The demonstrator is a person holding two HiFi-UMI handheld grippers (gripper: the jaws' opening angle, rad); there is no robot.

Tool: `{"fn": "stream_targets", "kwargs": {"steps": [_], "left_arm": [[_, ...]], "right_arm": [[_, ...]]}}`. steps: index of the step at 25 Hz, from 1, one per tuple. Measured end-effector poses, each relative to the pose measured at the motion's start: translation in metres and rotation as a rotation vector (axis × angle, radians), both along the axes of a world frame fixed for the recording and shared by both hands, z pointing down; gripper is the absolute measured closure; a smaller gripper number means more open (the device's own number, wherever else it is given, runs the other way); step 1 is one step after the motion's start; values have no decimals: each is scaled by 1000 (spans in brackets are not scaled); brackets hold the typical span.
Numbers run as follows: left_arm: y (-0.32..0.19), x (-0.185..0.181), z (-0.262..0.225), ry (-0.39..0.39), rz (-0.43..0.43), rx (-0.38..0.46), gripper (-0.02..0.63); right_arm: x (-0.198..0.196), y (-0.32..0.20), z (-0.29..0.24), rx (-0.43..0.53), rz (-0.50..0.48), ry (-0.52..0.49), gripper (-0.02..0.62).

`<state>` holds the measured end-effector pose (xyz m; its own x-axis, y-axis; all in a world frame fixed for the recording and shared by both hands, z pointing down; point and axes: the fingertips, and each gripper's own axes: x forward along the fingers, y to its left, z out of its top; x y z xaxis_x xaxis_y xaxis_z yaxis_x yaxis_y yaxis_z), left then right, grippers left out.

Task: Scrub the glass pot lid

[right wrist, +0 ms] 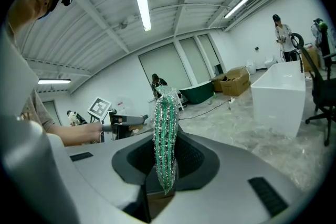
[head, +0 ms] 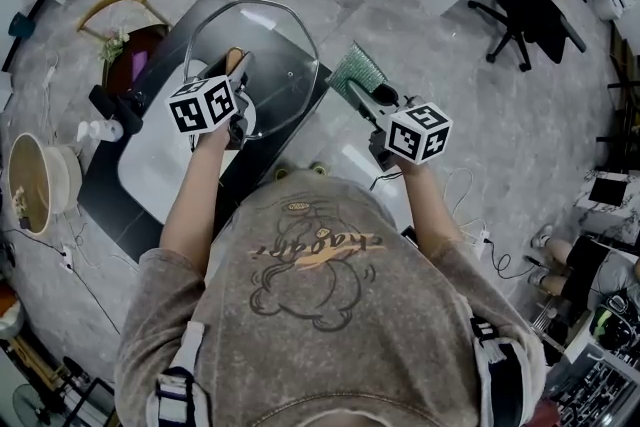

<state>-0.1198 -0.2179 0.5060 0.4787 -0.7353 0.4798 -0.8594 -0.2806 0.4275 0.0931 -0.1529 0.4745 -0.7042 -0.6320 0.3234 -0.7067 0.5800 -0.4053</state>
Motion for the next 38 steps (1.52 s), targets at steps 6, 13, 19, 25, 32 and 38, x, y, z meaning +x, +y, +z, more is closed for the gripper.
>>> {"fn": "stream_targets", "kwargs": {"steps": [6,13,19,25,32,38], "left_arm": [[-22,8,41,-32,39,-96,433],[-39,6,91,-103,44,-197,433],[-48,5,120,-166,36,-245,433],[-52,10,128,-208,40,-253,433],[-55,15,125,-197,42,-257,431],[-66,17,88,-149,52,-182,397]], "right_arm": [[-1,1,2,-11,10,-3,507],[2,1,6,-21,26,-3,506],[8,1,11,-34,43,4,506],[12,0,12,-37,44,10,506],[14,-1,12,-48,39,-1,506],[13,-3,9,-42,32,-10,506]]}}
